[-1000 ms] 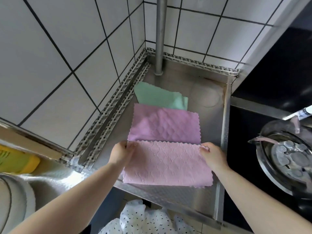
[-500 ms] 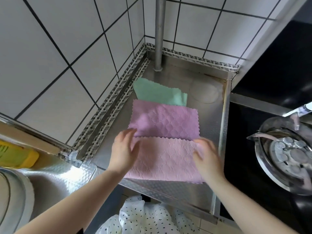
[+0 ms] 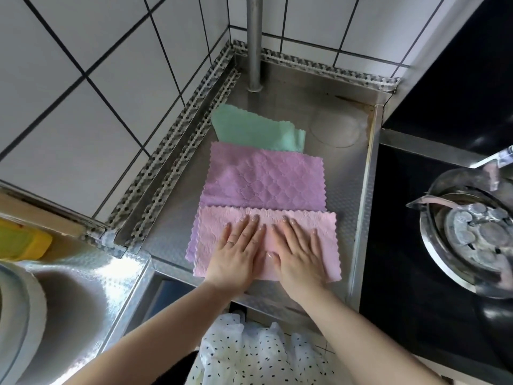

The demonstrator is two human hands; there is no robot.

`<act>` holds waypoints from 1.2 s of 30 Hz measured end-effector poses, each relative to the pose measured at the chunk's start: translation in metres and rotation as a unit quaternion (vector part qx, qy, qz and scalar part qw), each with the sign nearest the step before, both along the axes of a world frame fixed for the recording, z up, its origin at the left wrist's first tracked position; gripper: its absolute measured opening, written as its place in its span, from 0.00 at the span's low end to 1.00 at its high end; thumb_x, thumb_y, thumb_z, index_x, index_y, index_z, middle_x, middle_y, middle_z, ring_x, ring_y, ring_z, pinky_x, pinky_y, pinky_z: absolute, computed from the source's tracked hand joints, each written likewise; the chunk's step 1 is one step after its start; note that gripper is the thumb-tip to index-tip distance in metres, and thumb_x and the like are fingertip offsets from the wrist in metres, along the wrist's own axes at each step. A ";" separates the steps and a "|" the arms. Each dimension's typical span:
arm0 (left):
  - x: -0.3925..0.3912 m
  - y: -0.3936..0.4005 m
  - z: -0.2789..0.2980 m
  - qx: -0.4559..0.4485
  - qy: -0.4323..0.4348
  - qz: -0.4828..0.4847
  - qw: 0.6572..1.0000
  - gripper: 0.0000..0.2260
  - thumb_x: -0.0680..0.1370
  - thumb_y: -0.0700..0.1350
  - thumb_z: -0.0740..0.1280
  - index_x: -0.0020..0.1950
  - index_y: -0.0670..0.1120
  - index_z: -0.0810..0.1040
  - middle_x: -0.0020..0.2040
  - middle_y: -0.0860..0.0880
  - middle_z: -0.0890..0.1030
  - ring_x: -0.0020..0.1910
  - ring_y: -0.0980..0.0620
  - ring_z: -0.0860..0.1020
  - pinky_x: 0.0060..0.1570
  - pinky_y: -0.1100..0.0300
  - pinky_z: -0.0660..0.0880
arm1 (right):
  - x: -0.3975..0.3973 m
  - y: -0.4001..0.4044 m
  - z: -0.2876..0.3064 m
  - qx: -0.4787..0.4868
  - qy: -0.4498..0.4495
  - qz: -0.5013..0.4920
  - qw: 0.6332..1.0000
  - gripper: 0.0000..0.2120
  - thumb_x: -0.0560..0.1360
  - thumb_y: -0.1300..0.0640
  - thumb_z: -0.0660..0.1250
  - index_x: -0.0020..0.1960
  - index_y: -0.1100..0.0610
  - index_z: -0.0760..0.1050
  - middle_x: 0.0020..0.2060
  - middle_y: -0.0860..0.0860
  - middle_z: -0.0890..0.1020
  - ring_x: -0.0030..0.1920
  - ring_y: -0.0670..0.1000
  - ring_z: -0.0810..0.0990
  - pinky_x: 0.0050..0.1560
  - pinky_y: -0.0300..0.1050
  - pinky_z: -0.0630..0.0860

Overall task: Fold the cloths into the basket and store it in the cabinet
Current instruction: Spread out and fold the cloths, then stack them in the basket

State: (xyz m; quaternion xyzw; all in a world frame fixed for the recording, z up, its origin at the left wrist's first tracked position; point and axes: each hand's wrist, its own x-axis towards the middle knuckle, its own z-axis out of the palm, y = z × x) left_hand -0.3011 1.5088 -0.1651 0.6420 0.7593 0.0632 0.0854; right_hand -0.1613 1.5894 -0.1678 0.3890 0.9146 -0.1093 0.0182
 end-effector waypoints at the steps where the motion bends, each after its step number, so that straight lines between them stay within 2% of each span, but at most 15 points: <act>1: -0.003 -0.001 -0.002 -0.008 0.007 0.008 1.000 0.25 0.79 0.55 0.53 0.72 0.44 0.67 0.73 0.44 0.66 0.72 0.43 0.64 0.70 0.42 0.61 | 0.004 0.003 -0.002 -0.001 -0.008 0.001 1.000 0.26 0.76 0.45 0.56 0.73 0.50 0.63 0.74 0.51 0.62 0.75 0.52 0.58 0.72 0.62 0.53; 2: -0.006 -0.002 -0.005 -0.015 0.017 0.015 1.000 0.26 0.79 0.57 0.53 0.73 0.44 0.65 0.74 0.45 0.64 0.73 0.44 0.62 0.72 0.44 0.58 | 0.008 0.005 -0.004 0.000 -0.019 0.003 1.000 0.28 0.76 0.44 0.57 0.74 0.50 0.61 0.75 0.50 0.60 0.75 0.52 0.56 0.73 0.62 0.50; 4: -0.013 -0.005 -0.008 -0.035 0.039 0.028 0.998 0.30 0.79 0.61 0.52 0.74 0.45 0.63 0.75 0.45 0.62 0.74 0.44 0.60 0.72 0.46 0.54 | 0.016 0.010 -0.004 0.015 -0.050 0.006 0.999 0.29 0.77 0.41 0.51 0.75 0.50 0.57 0.76 0.50 0.56 0.76 0.52 0.53 0.74 0.62 0.47; 6: -0.017 -0.008 -0.008 -0.043 0.048 0.043 0.997 0.32 0.78 0.63 0.50 0.75 0.44 0.62 0.75 0.45 0.61 0.74 0.44 0.60 0.71 0.47 0.53 | 0.024 0.015 -0.003 0.022 -0.056 -0.006 0.998 0.31 0.75 0.39 0.46 0.75 0.50 0.59 0.76 0.50 0.57 0.76 0.52 0.54 0.73 0.62 0.47; 9: -0.025 -0.011 -0.007 -0.044 0.056 0.064 0.995 0.34 0.77 0.65 0.48 0.75 0.44 0.61 0.75 0.44 0.59 0.75 0.44 0.57 0.72 0.47 0.52 | 0.033 0.023 -0.003 0.016 -0.060 -0.019 0.998 0.32 0.74 0.38 0.45 0.74 0.50 0.61 0.76 0.50 0.57 0.76 0.52 0.53 0.72 0.62 0.47; 13: -0.042 -0.019 -0.009 -0.064 0.072 0.101 0.990 0.36 0.76 0.67 0.42 0.76 0.45 0.56 0.76 0.47 0.54 0.76 0.47 0.49 0.74 0.47 0.48 | 0.043 0.035 -0.001 0.024 -0.097 -0.005 0.995 0.33 0.74 0.37 0.45 0.74 0.49 0.60 0.76 0.51 0.58 0.76 0.52 0.53 0.71 0.64 0.44; 15: -0.048 -0.021 -0.010 -0.069 0.078 0.109 0.989 0.37 0.76 0.68 0.39 0.77 0.46 0.53 0.76 0.49 0.50 0.76 0.48 0.45 0.74 0.47 0.44 | 0.049 0.041 0.001 0.018 -0.104 -0.001 0.994 0.31 0.75 0.37 0.47 0.75 0.49 0.57 0.76 0.50 0.55 0.77 0.51 0.48 0.71 0.63 0.38; 17: -0.049 -0.022 -0.009 -0.073 0.076 0.112 0.988 0.38 0.75 0.69 0.38 0.77 0.46 0.51 0.76 0.49 0.49 0.76 0.49 0.43 0.74 0.48 0.40 | 0.047 0.046 0.005 0.005 -0.079 -0.001 0.997 0.30 0.75 0.40 0.57 0.74 0.50 0.60 0.76 0.50 0.57 0.77 0.50 0.49 0.71 0.62 0.36; 19: -0.047 -0.020 -0.008 -0.067 0.069 0.126 0.987 0.38 0.75 0.69 0.39 0.77 0.46 0.51 0.77 0.48 0.52 0.76 0.49 0.44 0.74 0.47 0.40 | 0.033 0.054 0.012 -0.011 -0.018 0.000 1.000 0.28 0.74 0.45 0.65 0.71 0.53 0.66 0.73 0.50 0.64 0.75 0.51 0.57 0.73 0.59 0.40; 22: -0.046 -0.018 -0.004 -0.059 0.044 0.157 0.985 0.38 0.75 0.69 0.39 0.78 0.46 0.51 0.77 0.47 0.54 0.77 0.48 0.47 0.74 0.45 0.42 | -0.009 0.068 0.026 -0.050 0.042 0.043 0.997 0.26 0.75 0.49 0.65 0.71 0.54 0.66 0.70 0.49 0.69 0.70 0.51 0.65 0.71 0.48 0.54; 25: -0.050 -0.017 0.000 -0.058 0.047 0.160 0.984 0.39 0.73 0.70 0.35 0.78 0.49 0.47 0.78 0.48 0.51 0.77 0.48 0.44 0.73 0.46 0.38 | -0.045 0.081 0.030 -0.080 0.000 0.080 0.994 0.27 0.75 0.47 0.64 0.71 0.54 0.65 0.67 0.51 0.71 0.67 0.54 0.68 0.67 0.47 0.62; 27: -0.054 -0.018 0.002 -0.058 0.047 0.164 0.984 0.38 0.73 0.70 0.35 0.78 0.49 0.46 0.78 0.48 0.50 0.77 0.48 0.42 0.73 0.47 0.37 | -0.059 0.089 0.031 -0.086 -0.031 0.078 0.993 0.25 0.73 0.45 0.66 0.68 0.52 0.69 0.63 0.52 0.73 0.64 0.55 0.70 0.63 0.47 0.67; 31: -0.058 -0.020 0.004 -0.046 0.020 0.175 0.983 0.37 0.75 0.68 0.40 0.78 0.48 0.48 0.78 0.47 0.51 0.77 0.47 0.43 0.73 0.48 0.37 | -0.072 0.097 0.031 -0.107 -0.059 0.106 0.987 0.20 0.70 0.45 0.70 0.59 0.50 0.75 0.56 0.51 0.74 0.59 0.54 0.72 0.56 0.46 0.68; 34: -0.057 -0.016 0.005 -0.037 -0.005 0.191 0.981 0.36 0.76 0.67 0.44 0.78 0.48 0.50 0.78 0.47 0.51 0.77 0.48 0.43 0.73 0.48 0.38 | -0.077 0.097 0.033 -0.157 -0.070 0.113 0.979 0.15 0.70 0.48 0.71 0.54 0.51 0.76 0.51 0.51 0.73 0.55 0.53 0.72 0.51 0.45 0.69; 36: -0.057 -0.013 0.006 -0.034 -0.016 0.192 0.981 0.36 0.76 0.68 0.44 0.78 0.48 0.49 0.78 0.48 0.49 0.77 0.49 0.43 0.74 0.49 0.38 | -0.077 0.098 0.037 -0.183 -0.071 0.126 0.972 0.10 0.70 0.49 0.70 0.49 0.50 0.74 0.45 0.48 0.73 0.49 0.52 0.73 0.44 0.44 0.68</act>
